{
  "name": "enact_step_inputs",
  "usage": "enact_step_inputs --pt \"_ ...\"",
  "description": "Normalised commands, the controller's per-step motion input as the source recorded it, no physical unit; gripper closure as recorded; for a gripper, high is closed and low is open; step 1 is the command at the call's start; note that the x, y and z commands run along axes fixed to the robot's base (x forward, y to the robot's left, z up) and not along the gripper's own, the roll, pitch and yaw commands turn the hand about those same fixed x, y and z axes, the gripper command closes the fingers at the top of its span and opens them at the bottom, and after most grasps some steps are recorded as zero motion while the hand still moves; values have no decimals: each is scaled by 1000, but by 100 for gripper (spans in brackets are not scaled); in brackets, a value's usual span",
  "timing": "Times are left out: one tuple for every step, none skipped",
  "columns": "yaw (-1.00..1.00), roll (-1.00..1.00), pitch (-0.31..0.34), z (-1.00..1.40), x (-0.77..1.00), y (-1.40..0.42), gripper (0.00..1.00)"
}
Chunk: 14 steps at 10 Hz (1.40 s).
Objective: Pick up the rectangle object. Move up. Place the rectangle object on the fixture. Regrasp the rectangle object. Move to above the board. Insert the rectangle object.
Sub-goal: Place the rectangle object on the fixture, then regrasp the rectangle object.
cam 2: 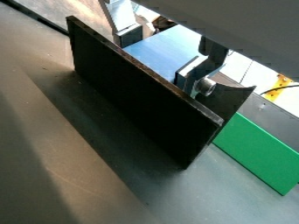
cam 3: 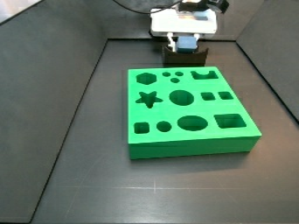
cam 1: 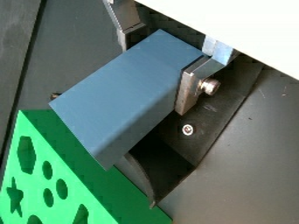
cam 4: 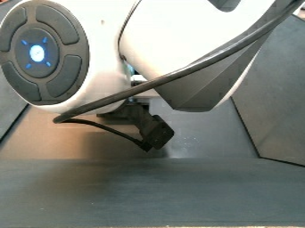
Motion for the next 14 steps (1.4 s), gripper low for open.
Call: enact_step_inputs --pt "-19 -81 -55 -456 62 43 100" --pt "0 0 0 -167 0 -500 100" --pt "0 0 0 0 0 0 0" --pt "-66 -20 -8 1000 0 0 0" --pt "-56 -10 -12 1000 -4 -2 0" --pt "-43 2 -14 1000 -12 -4 0" --pt "-17 20 -22 1000 -26 -5 0" --pt "-1 29 -26 1000 -33 -5 0" --pt "14 31 -22 840 -37 -2 0" --pt "19 28 -17 713 -40 -1 0" --pt "31 22 -8 465 -31 3 0" --pt "34 20 0 271 -34 1 0" --pt "57 1000 47 993 -108 -1000 0" --pt "56 1000 46 980 -98 -1000 0"
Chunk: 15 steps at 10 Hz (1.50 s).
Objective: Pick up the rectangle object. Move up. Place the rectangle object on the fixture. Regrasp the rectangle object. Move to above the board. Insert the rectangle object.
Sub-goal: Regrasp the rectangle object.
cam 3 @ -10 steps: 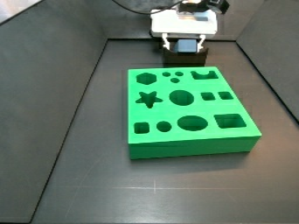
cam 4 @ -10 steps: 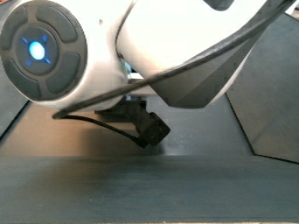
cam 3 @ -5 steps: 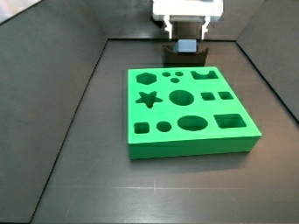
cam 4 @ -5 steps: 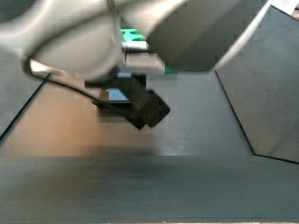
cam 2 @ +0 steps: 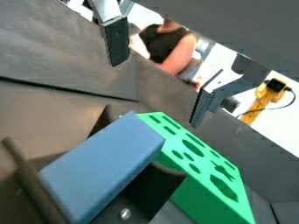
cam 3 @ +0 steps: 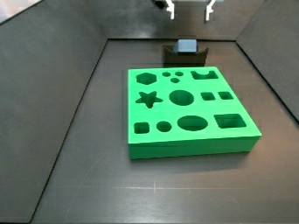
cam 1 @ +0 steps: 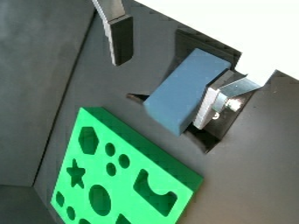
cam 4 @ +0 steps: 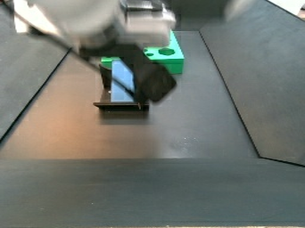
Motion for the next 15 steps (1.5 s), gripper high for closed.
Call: enact_step_inputs --pt "55 1000 38 966 -125 -1000 0" --pt "54 1000 31 926 -142 -1000 0" --pt "53 1000 27 674 -105 -816 0" --pt "53 1000 27 524 -80 -698 0" --pt "54 1000 27 204 -43 -441 0" --pt "54 1000 26 1 -13 -235 0" --pt "55 1000 28 -25 2 -1 0" --pt "55 1000 29 -2 -3 18 0" --pt "55 1000 24 0 -5 -33 0" --pt "56 1000 22 -1 -10 -31 0" --pt "57 1000 17 4 -14 -23 0" --pt "57 1000 13 3 -11 -20 0" --pt "59 1000 10 1 -11 -20 0" --pt "60 1000 11 3 -12 -20 0" --pt "61 1000 15 9 -9 -19 0"
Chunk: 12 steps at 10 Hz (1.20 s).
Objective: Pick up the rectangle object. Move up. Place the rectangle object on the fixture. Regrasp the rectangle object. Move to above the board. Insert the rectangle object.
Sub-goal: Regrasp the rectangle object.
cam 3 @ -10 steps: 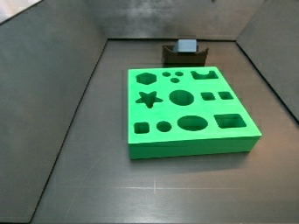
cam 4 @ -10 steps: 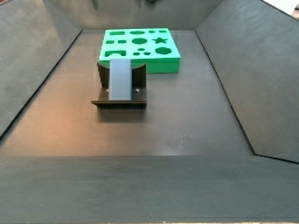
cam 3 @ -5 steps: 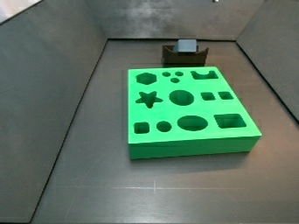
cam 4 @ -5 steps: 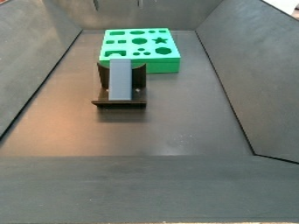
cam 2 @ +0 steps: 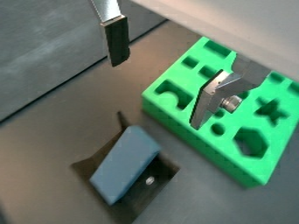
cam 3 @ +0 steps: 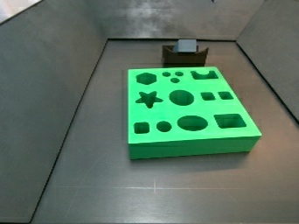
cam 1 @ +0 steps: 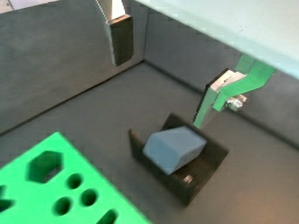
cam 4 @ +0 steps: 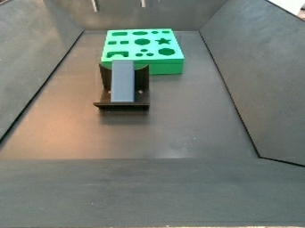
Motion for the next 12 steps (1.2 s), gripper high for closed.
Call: enact_step_inputs --pt "62 1000 18 12 -4 -19 0" --pt "64 1000 23 4 13 -24 0" --pt "67 1000 29 -10 27 -22 0" --pt "70 1000 40 -13 46 -26 0" --pt "73 1000 50 -16 60 -27 0" --pt "81 1000 67 -17 79 -31 0" --pt "85 1000 78 -16 87 -32 0" --pt "98 1000 104 -13 102 -37 0" --pt "111 1000 123 -20 111 -39 0" --pt "139 1000 150 -23 113 -43 0" --pt "158 1000 165 -21 112 -45 0" --pt "190 870 163 -22 113 -47 0"
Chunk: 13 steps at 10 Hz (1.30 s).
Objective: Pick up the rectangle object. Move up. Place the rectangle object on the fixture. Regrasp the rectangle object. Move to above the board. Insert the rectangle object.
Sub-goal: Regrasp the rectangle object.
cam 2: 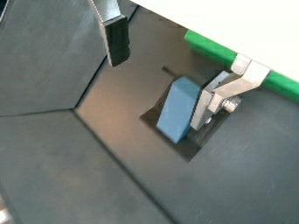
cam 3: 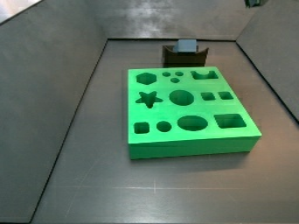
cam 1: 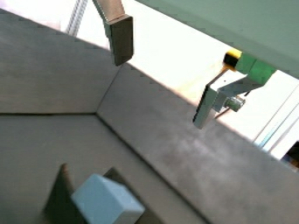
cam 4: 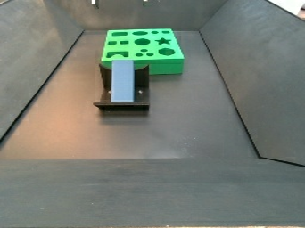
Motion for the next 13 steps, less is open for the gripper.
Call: enact_step_inputs --pt "199 689 148 -24 113 -49 0" --pt "206 513 127 -23 114 -51 0" --pt "209 346 105 -23 115 -47 0" --pt "209 211 65 -11 103 -38 0" --pt "204 169 34 -12 95 -40 0" --pt "163 174 -30 -1000 38 69 0" --pt "153 173 -38 -1000 39 70 0" --pt "116 156 -67 -1000 49 63 0" --pt "91 129 -79 -1000 56 57 0" --pt "58 95 -90 -1000 67 51 0" --pt "43 81 -90 -1000 71 48 0" --pt "11 69 -81 -1000 83 43 0" --pt "2 67 -75 -1000 88 39 0"
